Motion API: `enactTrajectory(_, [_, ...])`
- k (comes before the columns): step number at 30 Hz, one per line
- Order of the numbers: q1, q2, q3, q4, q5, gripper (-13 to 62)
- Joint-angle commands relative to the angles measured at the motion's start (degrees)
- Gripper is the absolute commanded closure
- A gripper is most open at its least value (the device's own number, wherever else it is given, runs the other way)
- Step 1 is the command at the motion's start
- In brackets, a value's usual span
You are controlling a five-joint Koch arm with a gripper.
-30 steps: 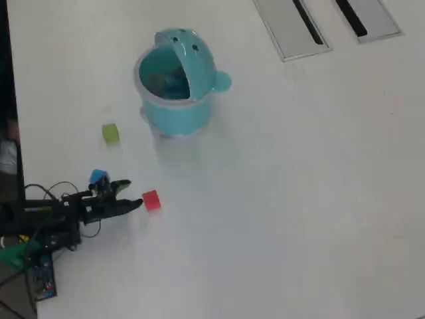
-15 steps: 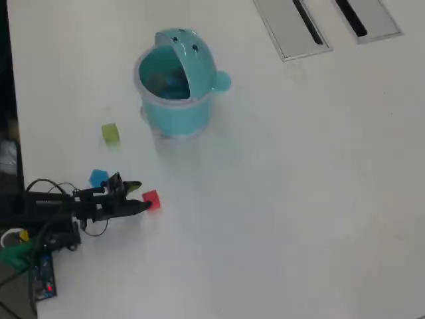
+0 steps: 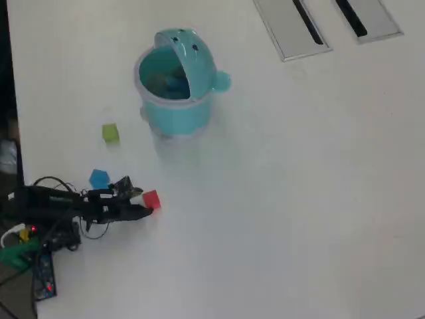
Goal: Grasp RGB lego blocks and put them in the bin one by one.
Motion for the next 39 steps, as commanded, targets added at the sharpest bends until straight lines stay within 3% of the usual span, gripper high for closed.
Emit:
enactTrajectory(1, [0.00,-0.70,-4.75,-4.39,-1.49,16.5])
enactTrajectory(12, [0.79,-11.69,-6.15,-13.54,-1.41,18.3])
enactTrajectory(19, [0.88,-13.54,-5.71,-14.24,1.32,31.1])
enactTrajectory(39, [-7.73,11.43,-7.56,0.44,16.96,33.1])
